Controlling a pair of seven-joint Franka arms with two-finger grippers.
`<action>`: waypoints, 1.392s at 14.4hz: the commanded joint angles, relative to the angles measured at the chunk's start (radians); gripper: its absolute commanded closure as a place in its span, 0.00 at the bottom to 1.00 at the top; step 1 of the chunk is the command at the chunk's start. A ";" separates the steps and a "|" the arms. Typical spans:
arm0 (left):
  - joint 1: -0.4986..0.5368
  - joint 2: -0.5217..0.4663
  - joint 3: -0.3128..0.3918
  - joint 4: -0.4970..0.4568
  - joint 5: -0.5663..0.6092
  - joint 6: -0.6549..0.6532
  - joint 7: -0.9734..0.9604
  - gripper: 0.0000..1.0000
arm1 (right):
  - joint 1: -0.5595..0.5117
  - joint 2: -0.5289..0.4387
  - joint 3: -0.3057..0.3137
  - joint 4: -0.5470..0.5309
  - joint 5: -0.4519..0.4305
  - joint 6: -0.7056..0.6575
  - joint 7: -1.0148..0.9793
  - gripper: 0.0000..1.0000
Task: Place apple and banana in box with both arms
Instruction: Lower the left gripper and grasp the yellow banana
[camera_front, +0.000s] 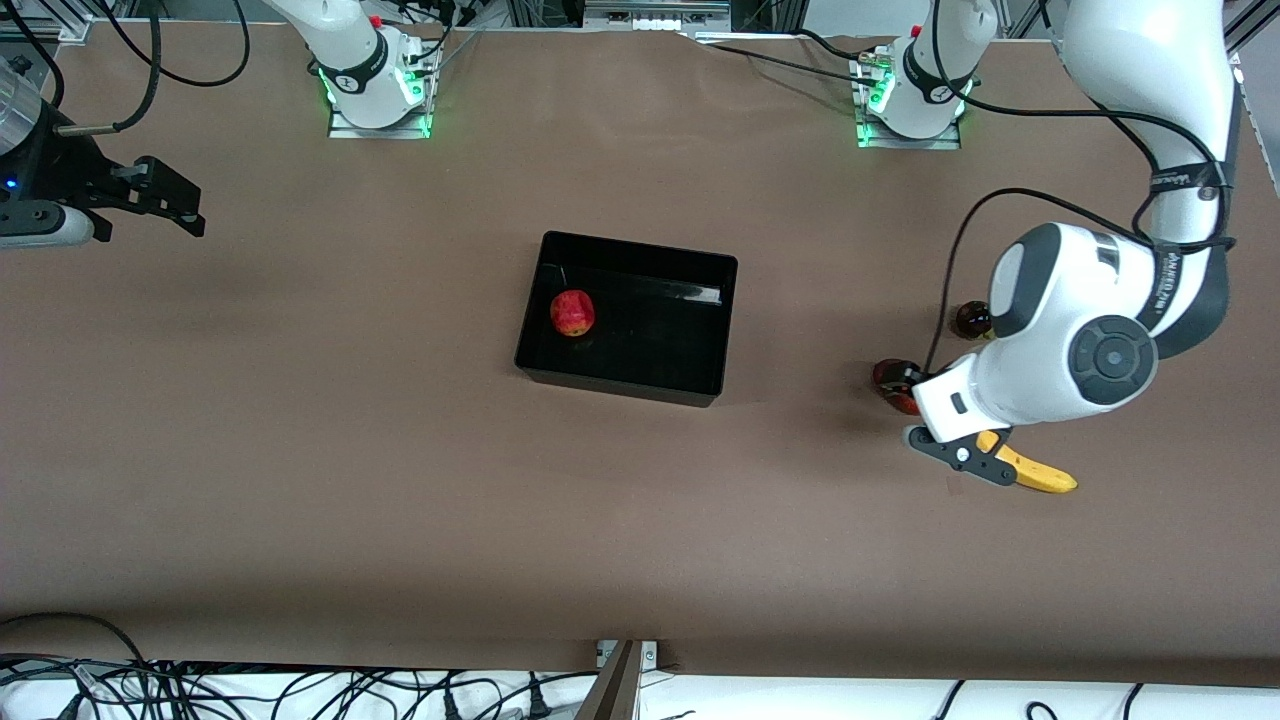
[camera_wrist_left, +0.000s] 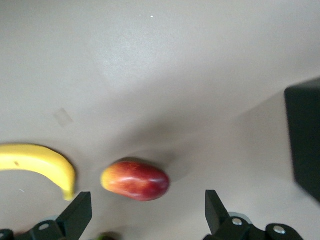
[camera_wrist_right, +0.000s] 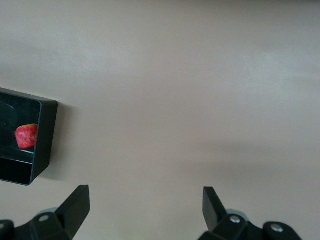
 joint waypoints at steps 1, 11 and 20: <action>0.038 0.009 -0.008 0.016 0.055 -0.015 0.218 0.00 | 0.001 -0.006 0.005 0.007 -0.017 -0.013 -0.004 0.00; 0.193 0.103 -0.008 0.008 0.158 0.215 1.044 0.00 | -0.002 -0.009 0.003 0.007 0.001 -0.017 0.002 0.00; 0.292 0.259 -0.015 -0.008 0.145 0.432 1.693 0.00 | -0.002 -0.009 0.005 0.007 0.003 -0.017 0.002 0.00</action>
